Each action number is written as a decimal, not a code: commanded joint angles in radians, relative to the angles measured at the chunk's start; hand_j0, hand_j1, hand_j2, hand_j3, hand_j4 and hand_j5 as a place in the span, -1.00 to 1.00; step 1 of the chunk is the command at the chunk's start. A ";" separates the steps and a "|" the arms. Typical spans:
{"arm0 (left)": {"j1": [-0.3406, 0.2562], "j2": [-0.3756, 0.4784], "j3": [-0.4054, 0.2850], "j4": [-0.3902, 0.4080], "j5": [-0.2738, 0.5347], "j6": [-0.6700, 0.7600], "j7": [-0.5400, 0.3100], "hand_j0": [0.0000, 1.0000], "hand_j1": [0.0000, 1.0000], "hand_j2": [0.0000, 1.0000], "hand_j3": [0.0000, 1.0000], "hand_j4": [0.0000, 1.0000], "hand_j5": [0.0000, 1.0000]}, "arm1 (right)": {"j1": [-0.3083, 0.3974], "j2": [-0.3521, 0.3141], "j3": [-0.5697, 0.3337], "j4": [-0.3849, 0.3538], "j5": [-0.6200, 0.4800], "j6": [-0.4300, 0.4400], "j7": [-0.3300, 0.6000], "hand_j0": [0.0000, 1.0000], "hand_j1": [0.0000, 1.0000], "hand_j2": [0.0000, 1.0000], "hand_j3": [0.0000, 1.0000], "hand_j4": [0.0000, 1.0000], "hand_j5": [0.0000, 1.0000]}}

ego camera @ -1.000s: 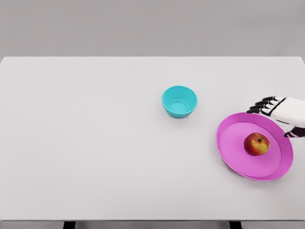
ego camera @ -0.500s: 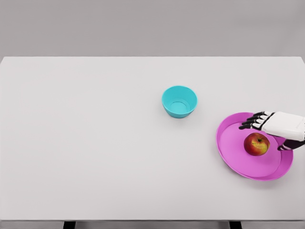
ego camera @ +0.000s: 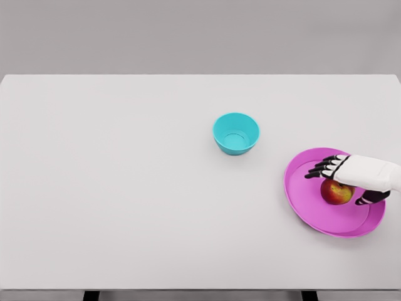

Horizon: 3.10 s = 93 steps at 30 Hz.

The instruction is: Put the apple from the pink plate into the blue bowl with your right arm

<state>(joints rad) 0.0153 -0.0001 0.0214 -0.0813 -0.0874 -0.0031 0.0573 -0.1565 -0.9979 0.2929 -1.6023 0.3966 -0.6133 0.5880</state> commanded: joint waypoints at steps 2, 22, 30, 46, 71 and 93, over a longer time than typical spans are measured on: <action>0.000 0.000 0.000 0.000 0.000 0.000 0.000 1.00 1.00 1.00 1.00 1.00 1.00 | 0.000 0.001 0.005 -0.001 -0.005 0.002 0.000 0.79 0.79 0.79 0.79 0.79 0.79; 0.000 0.000 0.000 0.000 0.000 0.000 0.001 1.00 1.00 1.00 1.00 1.00 1.00 | -0.106 0.018 0.014 0.005 -0.004 0.002 0.001 -0.08 -0.08 -0.08 -0.08 -0.08 -0.08; 0.000 0.000 0.000 0.000 0.000 0.000 0.001 1.00 1.00 1.00 1.00 1.00 1.00 | -0.212 0.134 0.017 0.079 0.018 0.002 0.023 -0.07 -0.07 -0.07 -0.07 -0.07 -0.07; 0.000 0.000 0.000 0.000 0.000 0.000 0.000 1.00 1.00 1.00 1.00 1.00 1.00 | -0.420 0.332 0.152 0.179 0.039 0.002 0.023 -0.07 -0.07 -0.07 -0.07 -0.07 -0.07; 0.000 0.000 0.000 0.000 0.000 0.000 0.001 1.00 1.00 1.00 1.00 1.00 1.00 | -0.568 0.429 0.281 0.245 0.079 0.002 0.023 -0.17 -0.17 -0.17 -0.17 -0.17 -0.17; 0.000 0.000 0.000 0.000 0.000 0.000 0.000 1.00 1.00 1.00 1.00 1.00 1.00 | -0.661 0.498 0.390 0.355 0.099 0.002 0.023 1.00 1.00 1.00 1.00 1.00 1.00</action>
<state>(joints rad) 0.0153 0.0000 0.0215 -0.0813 -0.0873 -0.0031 0.0574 -0.8176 -0.5014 0.6815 -1.2518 0.5005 -0.6136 0.6114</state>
